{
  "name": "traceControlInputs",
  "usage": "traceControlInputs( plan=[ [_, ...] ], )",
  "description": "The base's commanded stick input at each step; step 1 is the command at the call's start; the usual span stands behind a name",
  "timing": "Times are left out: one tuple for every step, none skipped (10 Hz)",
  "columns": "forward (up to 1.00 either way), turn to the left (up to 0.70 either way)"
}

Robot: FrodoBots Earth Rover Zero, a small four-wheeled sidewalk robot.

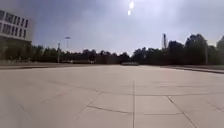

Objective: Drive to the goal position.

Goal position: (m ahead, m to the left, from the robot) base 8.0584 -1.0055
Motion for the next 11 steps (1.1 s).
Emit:
traceControlInputs(
  plan=[
    [0.70, -0.01],
    [0.70, -0.01],
    [0.70, -0.01],
    [0.70, -0.02],
    [0.70, -0.17],
    [0.70, -0.09],
    [0.70, -0.01],
    [0.70, -0.01],
    [0.70, -0.01],
    [0.70, -0.01],
    [0.70, -0.04]
  ],
)
